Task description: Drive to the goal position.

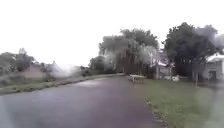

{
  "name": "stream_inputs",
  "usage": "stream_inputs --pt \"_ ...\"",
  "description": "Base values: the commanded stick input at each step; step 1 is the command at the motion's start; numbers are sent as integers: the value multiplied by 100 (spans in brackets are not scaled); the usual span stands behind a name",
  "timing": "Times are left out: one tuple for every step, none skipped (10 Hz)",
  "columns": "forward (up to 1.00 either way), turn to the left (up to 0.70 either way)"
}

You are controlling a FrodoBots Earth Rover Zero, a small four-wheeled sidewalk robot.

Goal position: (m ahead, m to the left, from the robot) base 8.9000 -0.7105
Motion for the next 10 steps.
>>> stream_inputs --pt "85 -31" --pt "85 -34" --pt "85 -28" --pt "85 -3" --pt "85 0" --pt "85 0" --pt "85 0" --pt "85 0" --pt "85 0" --pt "85 0"
